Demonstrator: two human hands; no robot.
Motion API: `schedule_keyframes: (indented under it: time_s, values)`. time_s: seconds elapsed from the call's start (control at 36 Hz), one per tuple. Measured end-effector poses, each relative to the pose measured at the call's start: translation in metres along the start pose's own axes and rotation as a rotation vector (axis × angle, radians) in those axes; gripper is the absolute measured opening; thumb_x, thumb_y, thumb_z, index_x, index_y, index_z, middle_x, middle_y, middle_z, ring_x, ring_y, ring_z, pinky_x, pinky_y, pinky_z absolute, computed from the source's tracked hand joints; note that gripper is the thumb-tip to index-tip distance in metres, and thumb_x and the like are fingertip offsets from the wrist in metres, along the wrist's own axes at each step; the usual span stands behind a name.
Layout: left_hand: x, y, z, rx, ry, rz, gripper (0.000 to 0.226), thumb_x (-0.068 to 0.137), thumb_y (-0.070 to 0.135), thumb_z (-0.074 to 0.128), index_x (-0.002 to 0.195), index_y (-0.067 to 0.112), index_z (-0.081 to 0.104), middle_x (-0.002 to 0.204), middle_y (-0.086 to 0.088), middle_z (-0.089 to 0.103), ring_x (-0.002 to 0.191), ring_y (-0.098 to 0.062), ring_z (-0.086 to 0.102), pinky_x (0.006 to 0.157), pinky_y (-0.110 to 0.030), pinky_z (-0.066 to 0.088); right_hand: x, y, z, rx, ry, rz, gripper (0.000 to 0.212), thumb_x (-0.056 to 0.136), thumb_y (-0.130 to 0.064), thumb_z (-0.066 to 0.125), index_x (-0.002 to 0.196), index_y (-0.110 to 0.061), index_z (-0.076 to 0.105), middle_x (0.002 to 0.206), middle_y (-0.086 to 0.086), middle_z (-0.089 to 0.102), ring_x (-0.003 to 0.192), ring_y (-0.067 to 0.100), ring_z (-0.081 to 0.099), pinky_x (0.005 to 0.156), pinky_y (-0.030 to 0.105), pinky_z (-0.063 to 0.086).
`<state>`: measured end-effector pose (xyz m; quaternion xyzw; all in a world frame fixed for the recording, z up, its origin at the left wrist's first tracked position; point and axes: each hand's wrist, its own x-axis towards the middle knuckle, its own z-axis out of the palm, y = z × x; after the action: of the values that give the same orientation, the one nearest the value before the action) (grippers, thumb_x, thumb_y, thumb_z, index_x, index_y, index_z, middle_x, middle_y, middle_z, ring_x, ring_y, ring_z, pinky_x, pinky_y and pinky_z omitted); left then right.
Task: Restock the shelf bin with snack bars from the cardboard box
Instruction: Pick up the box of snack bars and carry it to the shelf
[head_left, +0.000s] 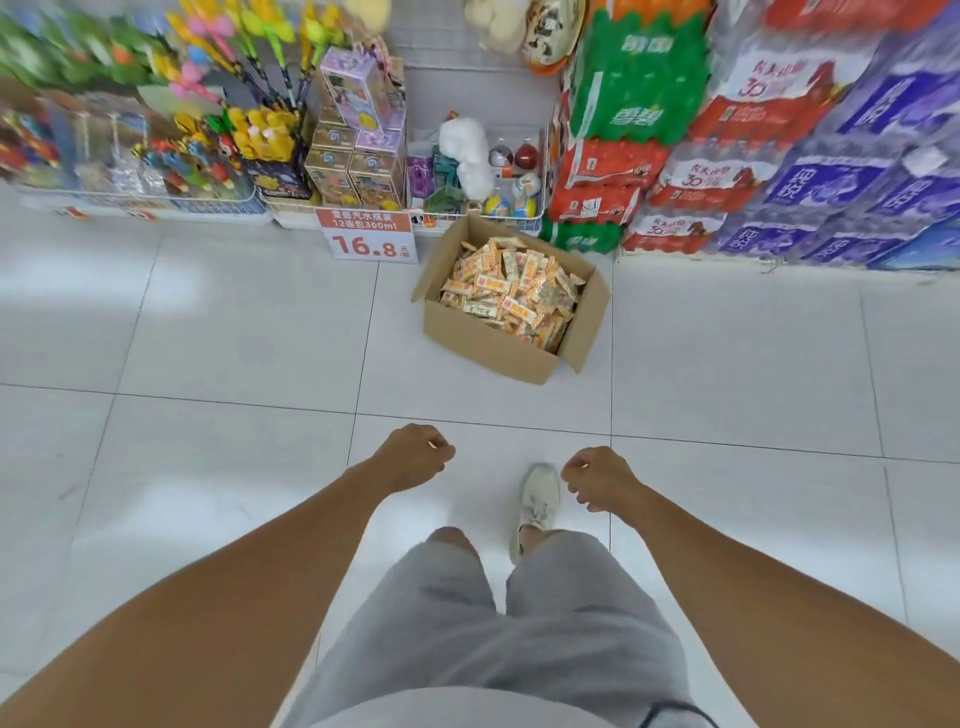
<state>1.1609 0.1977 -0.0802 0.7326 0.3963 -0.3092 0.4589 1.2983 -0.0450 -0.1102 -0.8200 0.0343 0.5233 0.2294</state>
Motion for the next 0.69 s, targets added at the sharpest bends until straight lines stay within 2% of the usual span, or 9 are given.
schedule_keyframes:
  time_s: [0.11, 0.19, 0.31, 0.42, 0.47, 0.53, 0.56, 0.64, 0.69]
  values:
    - [0.051, 0.039, -0.033, 0.025, 0.027, -0.002, 0.014, 0.093, 0.03, 0.062, 0.095, 0.017, 0.068, 0.084, -0.001, 0.074, 0.077, -0.015, 0.065, 0.087, -0.037, 0.056, 0.051, -0.038, -0.039, 0.01, -0.018, 0.021, 0.015, 0.088, -0.013, 0.057, 0.092, -0.004, 0.07, 0.08, 0.01, 0.067, 0.062, 0.021, 0.057, 0.054, 0.025, 0.048]
    - [0.091, 0.061, -0.06, 0.024, 0.048, -0.014, 0.013, 0.092, 0.032, 0.063, 0.092, 0.02, 0.069, 0.083, 0.001, 0.074, 0.081, -0.018, 0.068, 0.086, -0.039, 0.058, 0.086, -0.068, -0.064, 0.049, -0.031, 0.085, 0.008, 0.091, -0.009, 0.056, 0.09, -0.01, 0.064, 0.075, 0.009, 0.059, 0.055, 0.019, 0.049, 0.047, 0.02, 0.039]
    - [0.167, 0.084, -0.095, 0.035, 0.055, -0.022, 0.015, 0.092, 0.034, 0.064, 0.093, 0.019, 0.068, 0.084, 0.0, 0.074, 0.084, -0.019, 0.071, 0.08, -0.036, 0.058, 0.153, -0.114, -0.088, -0.012, -0.024, 0.031, 0.008, 0.095, -0.013, 0.058, 0.092, -0.013, 0.065, 0.085, 0.008, 0.065, 0.069, 0.022, 0.059, 0.06, 0.029, 0.05]
    - [0.259, 0.089, -0.122, 0.116, 0.077, -0.031, 0.022, 0.094, 0.037, 0.061, 0.103, 0.018, 0.067, 0.096, -0.001, 0.071, 0.09, -0.02, 0.069, 0.071, -0.03, 0.053, 0.228, -0.138, -0.106, 0.072, 0.057, 0.062, 0.017, 0.092, -0.016, 0.064, 0.101, -0.002, 0.067, 0.081, 0.009, 0.066, 0.067, 0.022, 0.057, 0.057, 0.028, 0.046]
    - [0.304, 0.084, -0.129, 0.165, 0.098, -0.062, 0.026, 0.094, 0.038, 0.06, 0.11, 0.019, 0.065, 0.106, -0.003, 0.07, 0.096, -0.021, 0.066, 0.074, -0.029, 0.048, 0.265, -0.141, -0.109, 0.08, 0.084, 0.082, 0.021, 0.09, -0.021, 0.067, 0.105, -0.006, 0.067, 0.089, 0.008, 0.069, 0.075, 0.023, 0.062, 0.066, 0.033, 0.053]
    - [0.348, 0.079, -0.134, 0.188, 0.117, -0.104, 0.037, 0.094, 0.036, 0.061, 0.126, 0.016, 0.059, 0.118, -0.007, 0.067, 0.106, -0.025, 0.064, 0.081, -0.03, 0.046, 0.302, -0.143, -0.109, 0.047, 0.109, 0.122, 0.032, 0.089, -0.027, 0.067, 0.116, -0.012, 0.063, 0.104, 0.006, 0.065, 0.097, 0.027, 0.064, 0.084, 0.039, 0.055]
    - [0.369, 0.077, -0.136, 0.202, 0.122, -0.119, 0.044, 0.095, 0.034, 0.061, 0.134, 0.014, 0.054, 0.125, -0.009, 0.063, 0.112, -0.028, 0.061, 0.085, -0.031, 0.045, 0.321, -0.141, -0.108, 0.036, 0.119, 0.139, 0.041, 0.088, -0.028, 0.067, 0.125, -0.013, 0.06, 0.11, 0.005, 0.062, 0.104, 0.027, 0.062, 0.088, 0.039, 0.053]
    - [0.435, 0.067, -0.134, 0.214, 0.128, -0.146, 0.064, 0.093, 0.031, 0.064, 0.149, 0.011, 0.039, 0.146, -0.013, 0.048, 0.125, -0.03, 0.054, 0.09, -0.034, 0.044, 0.378, -0.135, -0.099, 0.079, 0.145, 0.222, 0.058, 0.09, -0.026, 0.065, 0.143, -0.01, 0.048, 0.133, 0.009, 0.057, 0.114, 0.028, 0.058, 0.081, 0.032, 0.05]
    - [0.482, 0.061, -0.131, 0.234, 0.159, -0.161, 0.071, 0.093, 0.029, 0.064, 0.153, 0.01, 0.032, 0.152, -0.014, 0.04, 0.131, -0.033, 0.048, 0.088, -0.035, 0.042, 0.421, -0.126, -0.093, 0.129, 0.179, 0.27, 0.063, 0.092, -0.024, 0.064, 0.147, -0.005, 0.041, 0.142, 0.013, 0.05, 0.119, 0.031, 0.054, 0.084, 0.035, 0.047]
